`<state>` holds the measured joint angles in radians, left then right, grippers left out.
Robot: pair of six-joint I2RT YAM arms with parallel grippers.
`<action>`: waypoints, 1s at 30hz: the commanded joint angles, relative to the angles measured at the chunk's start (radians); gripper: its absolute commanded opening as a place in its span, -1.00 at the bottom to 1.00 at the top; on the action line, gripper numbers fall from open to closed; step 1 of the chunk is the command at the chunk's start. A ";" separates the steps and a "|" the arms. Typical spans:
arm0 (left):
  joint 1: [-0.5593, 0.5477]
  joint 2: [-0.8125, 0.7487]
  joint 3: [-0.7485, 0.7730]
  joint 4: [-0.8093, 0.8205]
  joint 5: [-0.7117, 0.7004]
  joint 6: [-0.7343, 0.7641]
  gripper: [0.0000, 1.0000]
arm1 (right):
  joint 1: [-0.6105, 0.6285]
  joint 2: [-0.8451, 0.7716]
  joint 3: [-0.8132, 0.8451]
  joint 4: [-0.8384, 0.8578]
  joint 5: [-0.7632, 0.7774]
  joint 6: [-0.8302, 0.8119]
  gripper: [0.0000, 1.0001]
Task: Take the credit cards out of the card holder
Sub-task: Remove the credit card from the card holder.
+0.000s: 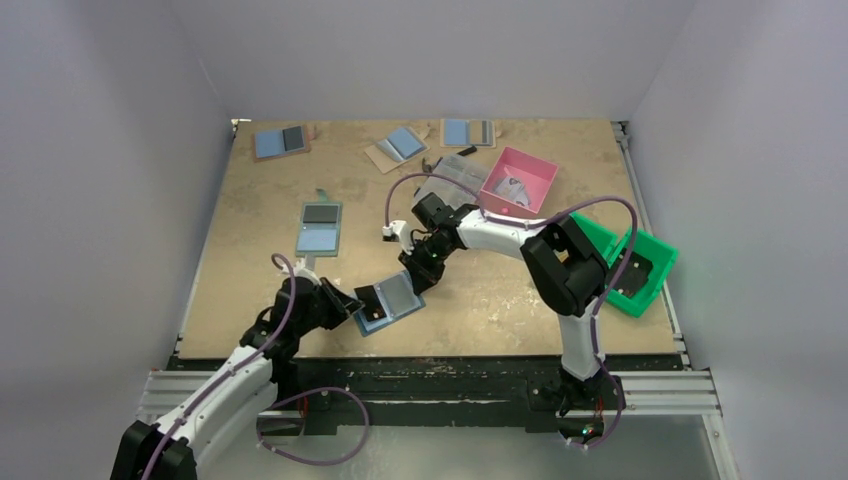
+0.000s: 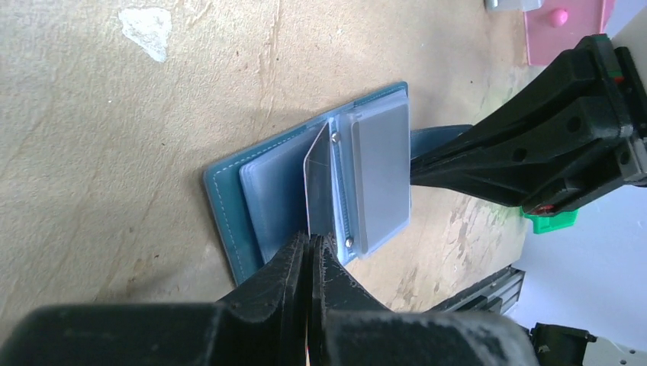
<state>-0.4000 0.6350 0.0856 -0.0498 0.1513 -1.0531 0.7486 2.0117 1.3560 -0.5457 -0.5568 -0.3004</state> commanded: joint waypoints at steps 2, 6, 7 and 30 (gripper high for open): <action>0.004 -0.035 0.129 -0.166 -0.006 0.088 -1.00 | -0.058 -0.040 -0.037 -0.050 -0.001 -0.101 -0.87; 0.004 -0.046 0.214 -0.199 0.016 0.121 -1.00 | -0.087 -0.111 -0.029 -0.107 -0.125 -0.179 -0.84; 0.004 -0.048 0.236 -0.207 0.021 0.132 -1.00 | -0.091 -0.125 -0.024 -0.134 -0.163 -0.213 -0.84; -0.031 0.340 0.519 0.087 0.404 0.398 -1.00 | -0.269 -0.435 0.049 -0.644 -0.542 -1.086 0.30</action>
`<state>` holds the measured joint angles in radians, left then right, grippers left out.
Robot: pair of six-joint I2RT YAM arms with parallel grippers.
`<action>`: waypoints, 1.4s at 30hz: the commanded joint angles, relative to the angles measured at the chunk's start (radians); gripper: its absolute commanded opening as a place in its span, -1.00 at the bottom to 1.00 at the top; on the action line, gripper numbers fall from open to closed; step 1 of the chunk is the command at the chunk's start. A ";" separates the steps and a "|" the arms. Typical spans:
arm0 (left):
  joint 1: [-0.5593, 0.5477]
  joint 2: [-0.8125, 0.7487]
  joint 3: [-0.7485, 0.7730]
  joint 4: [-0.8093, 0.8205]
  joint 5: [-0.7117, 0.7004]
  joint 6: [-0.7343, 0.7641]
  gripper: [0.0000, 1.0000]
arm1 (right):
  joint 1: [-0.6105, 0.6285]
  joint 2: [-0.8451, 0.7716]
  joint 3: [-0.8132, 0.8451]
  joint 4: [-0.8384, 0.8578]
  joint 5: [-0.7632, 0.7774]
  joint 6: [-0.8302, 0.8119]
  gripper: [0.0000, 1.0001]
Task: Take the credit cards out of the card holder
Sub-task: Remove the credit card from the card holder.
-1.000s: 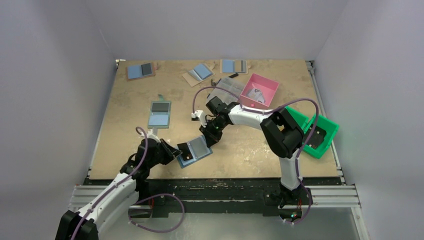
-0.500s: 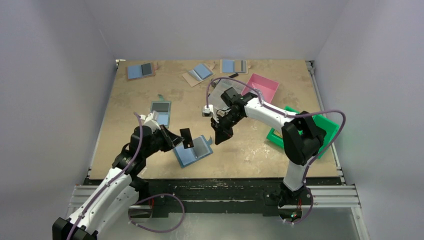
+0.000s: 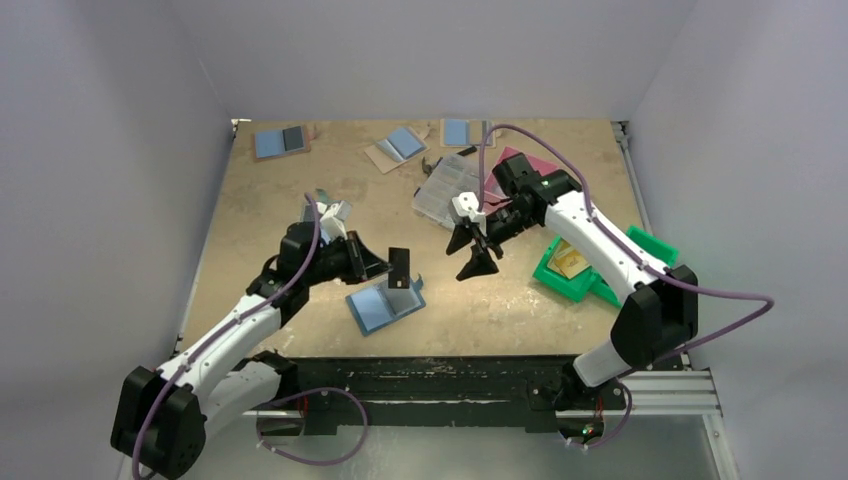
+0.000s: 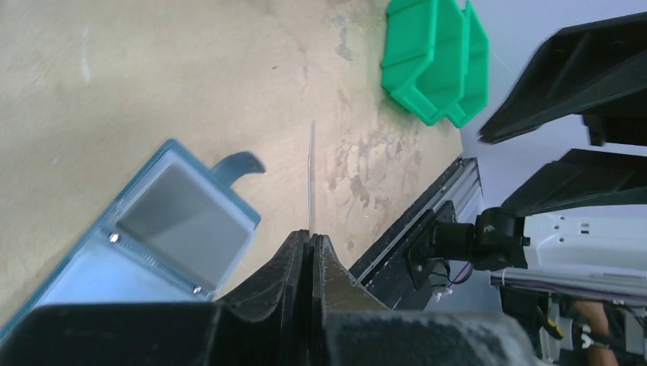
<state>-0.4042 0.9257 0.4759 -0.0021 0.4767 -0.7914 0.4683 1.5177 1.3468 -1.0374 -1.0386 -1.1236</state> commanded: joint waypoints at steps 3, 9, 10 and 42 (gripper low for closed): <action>-0.077 0.071 0.174 0.007 0.060 0.220 -1.00 | 0.012 0.117 0.139 -0.202 -0.087 -0.270 0.31; -0.165 0.077 0.181 0.048 0.042 0.333 -1.00 | 0.002 0.135 0.129 -0.114 -0.069 -0.136 0.32; -0.173 0.084 0.183 0.055 0.043 0.341 -1.00 | -0.003 0.126 0.118 -0.076 -0.064 -0.077 0.32; -0.199 0.036 0.318 -0.219 -0.324 0.554 0.67 | -0.144 0.110 0.141 -0.215 0.189 0.017 -1.00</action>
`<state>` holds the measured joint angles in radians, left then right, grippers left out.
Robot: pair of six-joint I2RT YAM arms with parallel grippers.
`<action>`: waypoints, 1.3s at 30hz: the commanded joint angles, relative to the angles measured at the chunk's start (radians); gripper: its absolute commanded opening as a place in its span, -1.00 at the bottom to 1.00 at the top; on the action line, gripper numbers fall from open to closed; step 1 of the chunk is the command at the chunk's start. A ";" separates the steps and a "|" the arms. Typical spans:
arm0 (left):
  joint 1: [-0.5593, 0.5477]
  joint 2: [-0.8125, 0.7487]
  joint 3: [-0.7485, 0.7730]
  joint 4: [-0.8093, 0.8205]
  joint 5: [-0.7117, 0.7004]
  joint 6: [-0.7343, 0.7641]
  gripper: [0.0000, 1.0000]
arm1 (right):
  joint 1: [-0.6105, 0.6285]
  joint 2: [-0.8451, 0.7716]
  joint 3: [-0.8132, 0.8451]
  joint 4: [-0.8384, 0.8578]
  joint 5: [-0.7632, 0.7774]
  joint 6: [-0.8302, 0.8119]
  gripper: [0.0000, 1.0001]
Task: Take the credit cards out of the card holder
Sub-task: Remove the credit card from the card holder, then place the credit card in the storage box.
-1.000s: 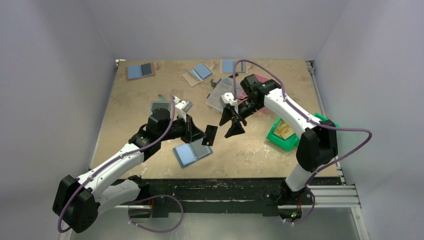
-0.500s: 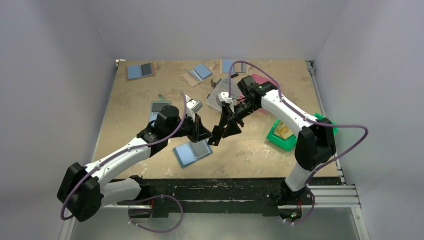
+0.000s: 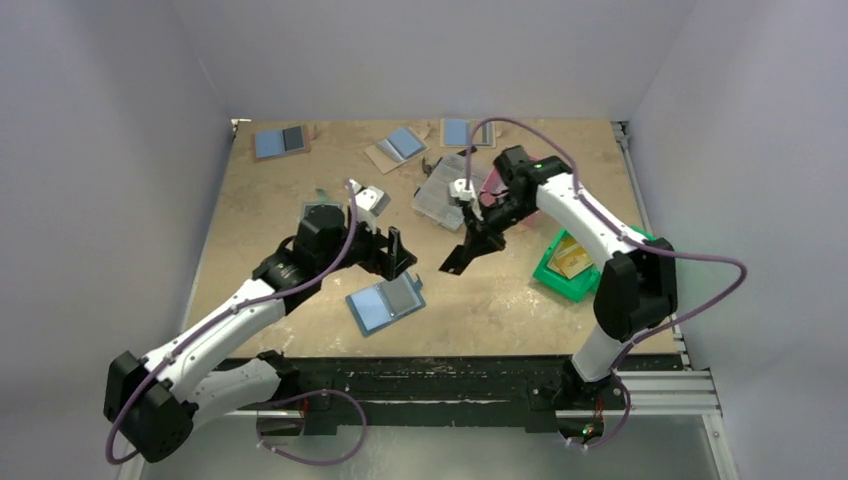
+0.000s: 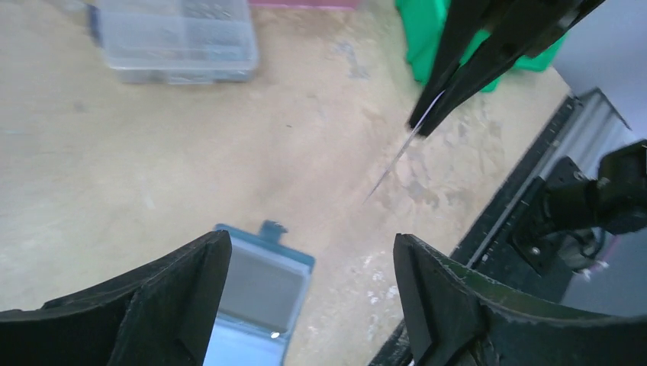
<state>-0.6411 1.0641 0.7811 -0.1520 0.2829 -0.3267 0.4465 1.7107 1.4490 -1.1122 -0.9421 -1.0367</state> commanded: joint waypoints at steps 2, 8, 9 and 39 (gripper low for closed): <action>0.066 -0.132 -0.015 -0.077 -0.131 0.112 0.67 | -0.215 -0.097 0.037 -0.218 0.122 -0.105 -1.00; 0.102 -0.143 -0.089 -0.051 -0.094 0.123 0.66 | -0.570 -0.202 0.019 -0.249 0.318 -0.097 -1.00; 0.106 -0.138 -0.079 -0.069 -0.096 0.134 0.65 | -0.628 -0.211 0.028 -0.250 0.360 -0.105 -1.00; 0.113 -0.148 -0.074 -0.116 -0.192 0.152 0.64 | -1.029 0.072 0.027 -0.149 0.710 -0.197 -0.68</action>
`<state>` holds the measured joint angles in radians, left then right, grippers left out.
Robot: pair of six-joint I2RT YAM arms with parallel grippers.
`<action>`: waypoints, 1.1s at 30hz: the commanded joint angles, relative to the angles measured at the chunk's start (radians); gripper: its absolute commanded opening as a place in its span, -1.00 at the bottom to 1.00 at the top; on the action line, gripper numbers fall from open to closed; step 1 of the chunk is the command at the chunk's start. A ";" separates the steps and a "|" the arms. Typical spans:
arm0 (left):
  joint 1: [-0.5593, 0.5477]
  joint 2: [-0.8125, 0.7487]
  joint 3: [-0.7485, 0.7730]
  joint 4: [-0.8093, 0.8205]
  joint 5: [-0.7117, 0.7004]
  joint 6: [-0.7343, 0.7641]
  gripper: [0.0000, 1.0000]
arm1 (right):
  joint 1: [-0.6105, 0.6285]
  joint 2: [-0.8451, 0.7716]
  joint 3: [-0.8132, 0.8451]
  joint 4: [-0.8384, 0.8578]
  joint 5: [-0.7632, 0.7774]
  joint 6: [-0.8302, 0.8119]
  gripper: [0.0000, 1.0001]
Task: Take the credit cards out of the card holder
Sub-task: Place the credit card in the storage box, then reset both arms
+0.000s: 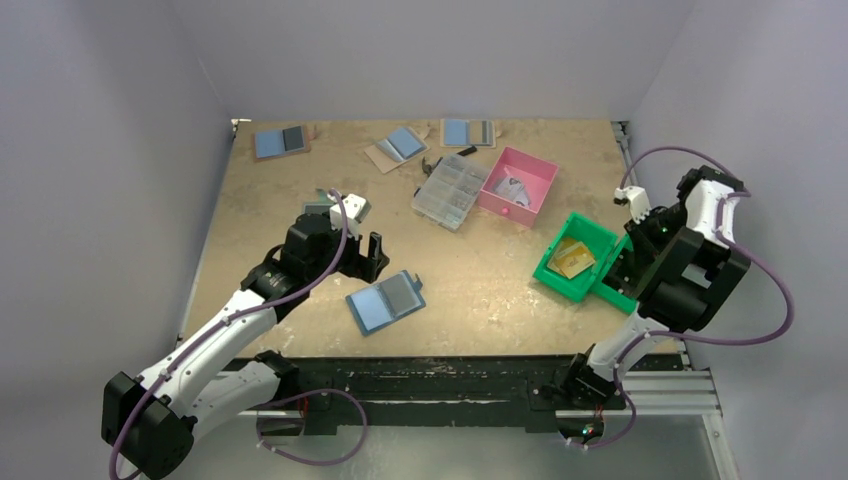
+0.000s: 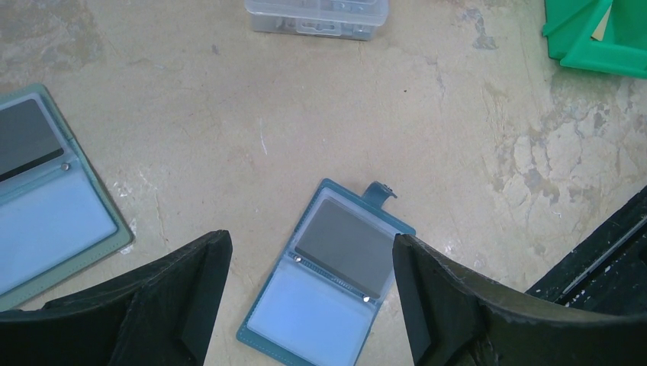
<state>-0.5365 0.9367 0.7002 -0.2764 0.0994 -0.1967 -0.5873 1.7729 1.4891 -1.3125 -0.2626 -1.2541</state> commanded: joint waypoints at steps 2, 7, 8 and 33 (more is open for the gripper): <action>0.008 -0.021 0.007 0.009 -0.007 0.020 0.64 | 0.004 0.011 -0.007 0.115 0.058 0.072 -0.56; 0.008 -0.025 0.005 0.013 0.003 0.022 0.64 | 0.009 -0.017 0.039 0.212 0.095 0.154 -0.31; 0.008 -0.027 0.006 0.014 0.002 0.022 0.64 | 0.012 -0.029 0.046 0.220 0.098 0.160 -0.30; 0.333 -0.047 0.119 0.110 0.251 -0.343 0.94 | 0.027 -0.496 0.114 0.253 -0.766 0.372 0.96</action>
<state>-0.2893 0.8745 0.7097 -0.2173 0.2379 -0.4278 -0.5617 1.3315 1.5673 -1.1801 -0.8387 -1.0534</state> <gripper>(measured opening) 0.967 0.918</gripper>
